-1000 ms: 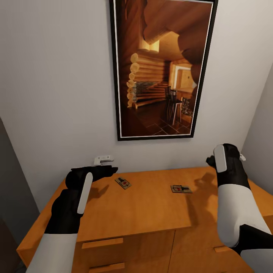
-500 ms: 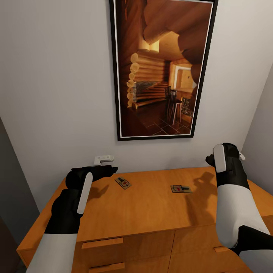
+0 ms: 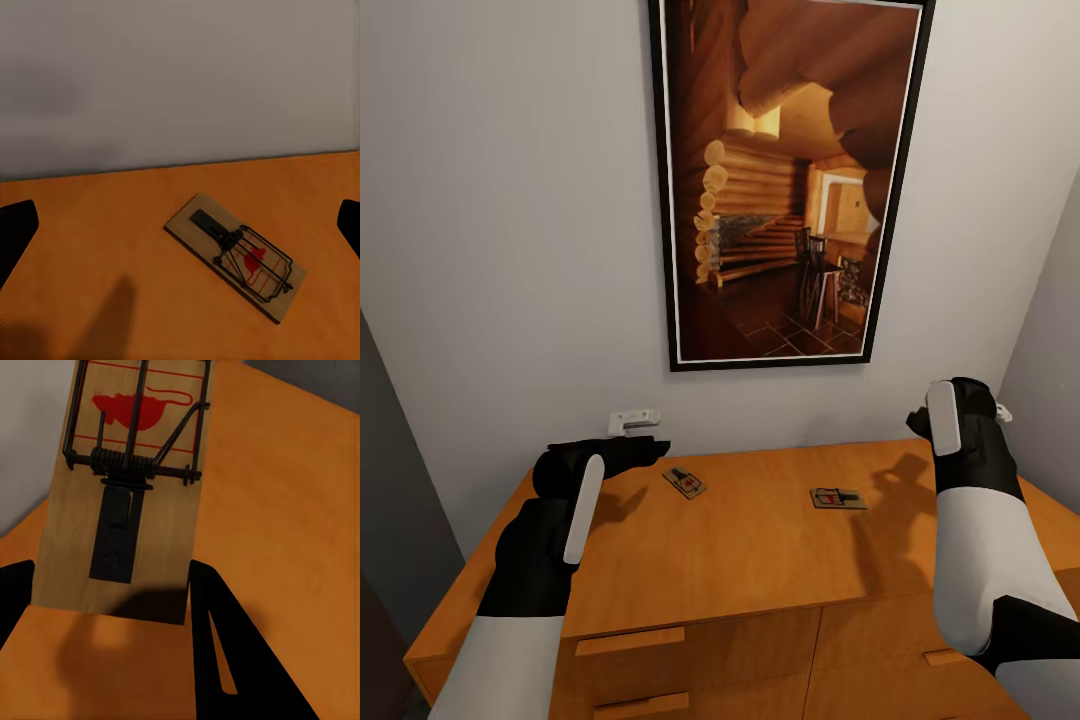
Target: Take the four mousetraps from the cabinet in the bathroom and place them on the bathroom floor. Make sure all four end up on the same floor surface, and ensure that at least two of them are either under or directly next to the same bathroom sink.
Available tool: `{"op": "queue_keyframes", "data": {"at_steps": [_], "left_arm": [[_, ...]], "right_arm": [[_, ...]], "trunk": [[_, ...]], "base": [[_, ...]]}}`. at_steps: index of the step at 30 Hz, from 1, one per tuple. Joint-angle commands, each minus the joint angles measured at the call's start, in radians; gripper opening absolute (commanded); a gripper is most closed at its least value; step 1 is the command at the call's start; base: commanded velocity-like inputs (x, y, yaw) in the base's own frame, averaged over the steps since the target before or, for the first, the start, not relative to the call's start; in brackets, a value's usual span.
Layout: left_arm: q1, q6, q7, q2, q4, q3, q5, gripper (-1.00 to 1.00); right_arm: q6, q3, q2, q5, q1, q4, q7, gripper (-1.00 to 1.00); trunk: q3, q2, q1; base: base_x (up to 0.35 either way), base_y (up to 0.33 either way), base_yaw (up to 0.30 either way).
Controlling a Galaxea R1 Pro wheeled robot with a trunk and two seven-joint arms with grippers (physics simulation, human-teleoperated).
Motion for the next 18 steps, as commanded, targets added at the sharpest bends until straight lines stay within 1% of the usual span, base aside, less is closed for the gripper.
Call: {"op": "queue_keyframes", "data": {"at_steps": [1,4,7,12,18], "left_arm": [[-0.001,0.004,0.002,0.000,-0.001,0.001,0.005,1.00],[-0.001,0.004,0.002,0.000,-0.001,0.001,0.004,1.00],[-0.001,0.004,0.002,0.000,-0.001,0.002,0.003,1.00],[-0.001,0.004,0.002,0.000,-0.001,0.001,0.006,1.00],[-0.001,0.004,0.002,0.000,-0.001,0.001,0.008,1.00]], "right_arm": [[0.002,0.000,0.000,-0.014,0.000,-0.001,-0.010,-1.00],[0.002,0.000,-0.002,-0.015,0.008,-0.001,-0.008,-1.00],[0.002,0.000,-0.005,-0.016,0.016,-0.003,-0.007,-1.00],[0.002,0.001,-0.021,-0.019,0.025,-0.010,-0.005,-1.00],[0.002,0.002,-0.025,-0.020,0.027,-0.012,-0.004,-1.00]], "trunk": [[-0.001,-0.001,0.000],[-0.001,-0.001,0.000],[-0.001,-0.001,0.000],[-0.001,-0.001,0.000],[-0.001,-0.001,0.000]], "base": [[-0.007,0.000,0.000],[-0.095,0.000,0.000],[-0.215,0.000,0.000],[-0.305,0.000,0.000],[-0.337,0.000,0.000]]}}
